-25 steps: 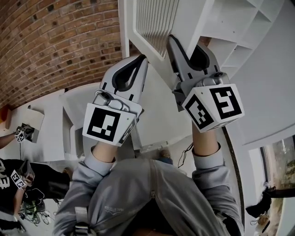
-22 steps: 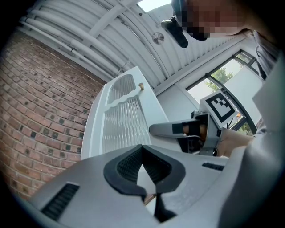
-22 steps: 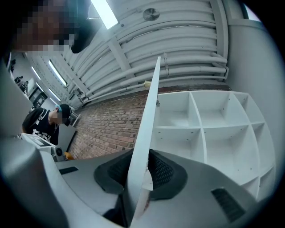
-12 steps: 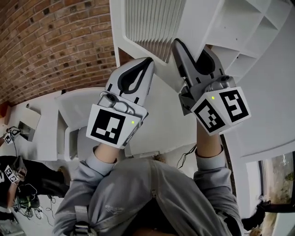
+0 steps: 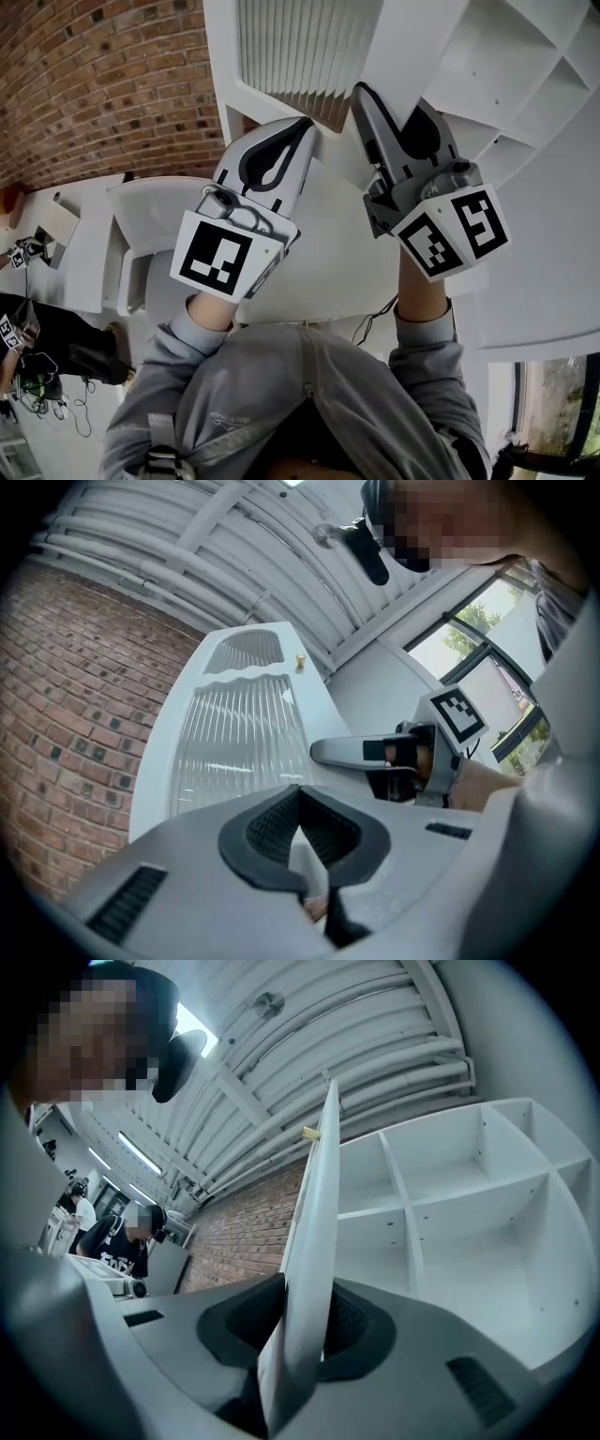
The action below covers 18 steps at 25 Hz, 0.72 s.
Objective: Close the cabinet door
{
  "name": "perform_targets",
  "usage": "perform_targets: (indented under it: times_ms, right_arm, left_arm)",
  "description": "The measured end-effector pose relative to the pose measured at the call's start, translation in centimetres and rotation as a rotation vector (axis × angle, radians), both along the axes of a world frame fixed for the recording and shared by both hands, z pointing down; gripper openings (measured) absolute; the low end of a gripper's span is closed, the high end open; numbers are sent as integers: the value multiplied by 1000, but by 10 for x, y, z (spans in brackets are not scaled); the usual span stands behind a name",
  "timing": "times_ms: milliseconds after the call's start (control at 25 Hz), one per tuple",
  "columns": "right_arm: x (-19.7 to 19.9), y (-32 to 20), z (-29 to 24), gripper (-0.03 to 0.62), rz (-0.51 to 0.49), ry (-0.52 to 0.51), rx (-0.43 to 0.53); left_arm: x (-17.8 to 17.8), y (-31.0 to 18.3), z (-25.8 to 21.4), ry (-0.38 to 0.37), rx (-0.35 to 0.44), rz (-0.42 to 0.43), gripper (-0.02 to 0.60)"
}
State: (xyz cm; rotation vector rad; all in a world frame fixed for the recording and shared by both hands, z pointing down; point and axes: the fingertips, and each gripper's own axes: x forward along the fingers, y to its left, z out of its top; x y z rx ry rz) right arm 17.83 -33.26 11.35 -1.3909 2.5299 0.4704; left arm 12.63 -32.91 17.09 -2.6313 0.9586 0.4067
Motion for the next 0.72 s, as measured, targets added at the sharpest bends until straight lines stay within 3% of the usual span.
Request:
perform_targets:
  times_ms: [720]
  right_arm:
    - [32,-50,3,123,-179,-30,-7]
  left_arm:
    - [39,-47,9,-25,-28,-108,6]
